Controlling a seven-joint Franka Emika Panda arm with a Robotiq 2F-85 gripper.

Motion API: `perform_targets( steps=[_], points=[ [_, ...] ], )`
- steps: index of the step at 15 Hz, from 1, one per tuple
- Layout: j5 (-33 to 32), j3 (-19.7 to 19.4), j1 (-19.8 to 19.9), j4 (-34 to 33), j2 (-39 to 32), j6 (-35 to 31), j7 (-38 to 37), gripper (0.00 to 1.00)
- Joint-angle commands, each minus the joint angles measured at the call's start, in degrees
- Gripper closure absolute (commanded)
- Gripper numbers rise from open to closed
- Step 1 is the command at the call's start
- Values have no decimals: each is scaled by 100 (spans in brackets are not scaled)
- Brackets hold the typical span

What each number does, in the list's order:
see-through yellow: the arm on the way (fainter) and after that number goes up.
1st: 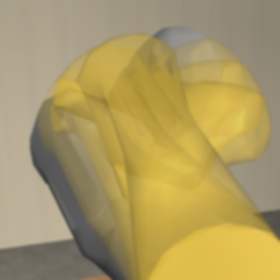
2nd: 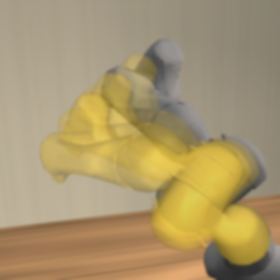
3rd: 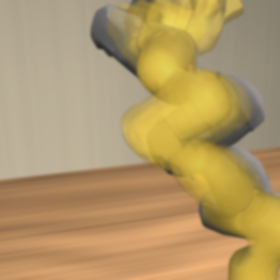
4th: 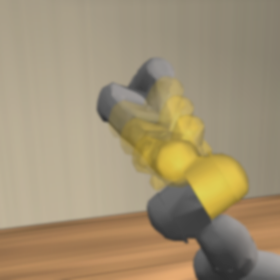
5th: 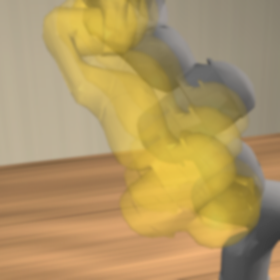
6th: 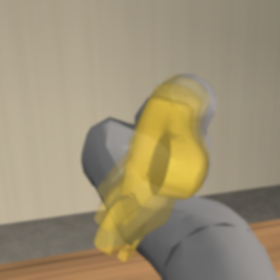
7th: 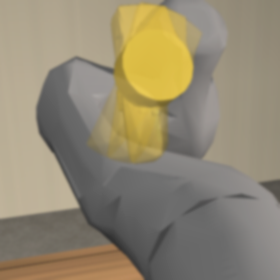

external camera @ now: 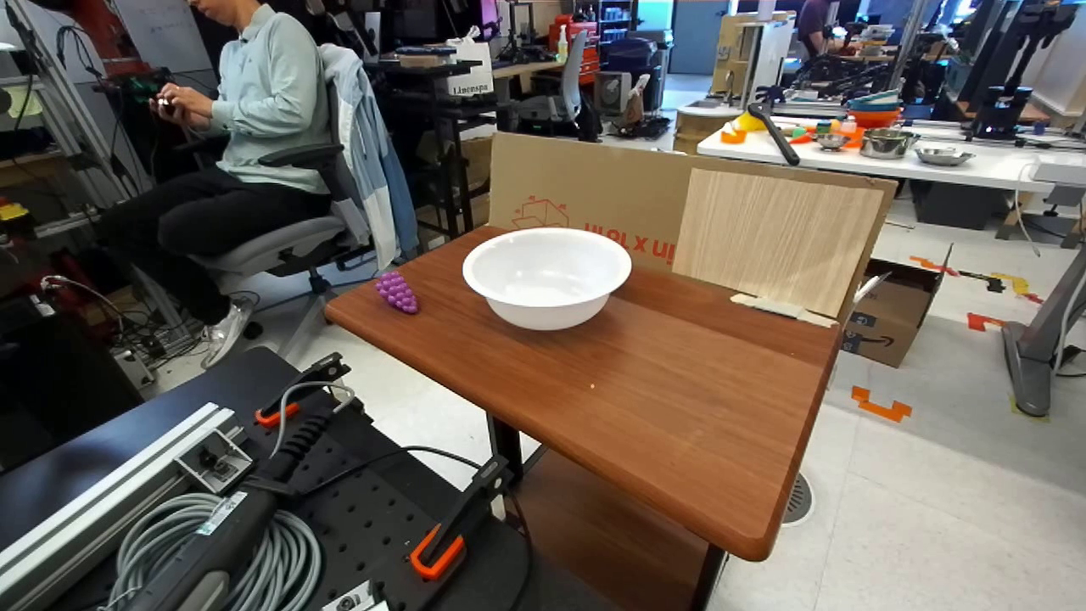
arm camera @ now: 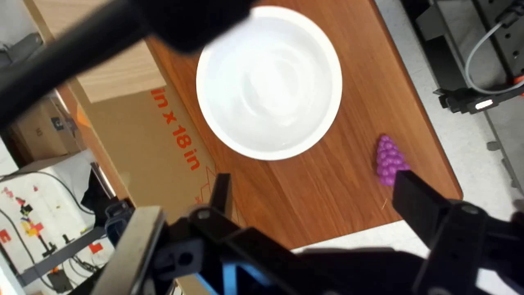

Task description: Pick the purple object and put it in the bowl

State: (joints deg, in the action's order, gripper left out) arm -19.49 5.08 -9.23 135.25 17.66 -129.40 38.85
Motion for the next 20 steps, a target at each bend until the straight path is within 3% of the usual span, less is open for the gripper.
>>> perform_targets(
  steps=[1,9,20],
  points=[
    [-221,239,-156,-53,-381,-625,-127,0],
    [98,474,-313,23,-1176,-685,98,0],
    [-242,639,-304,85,-2123,-655,-54,0]
  ],
)
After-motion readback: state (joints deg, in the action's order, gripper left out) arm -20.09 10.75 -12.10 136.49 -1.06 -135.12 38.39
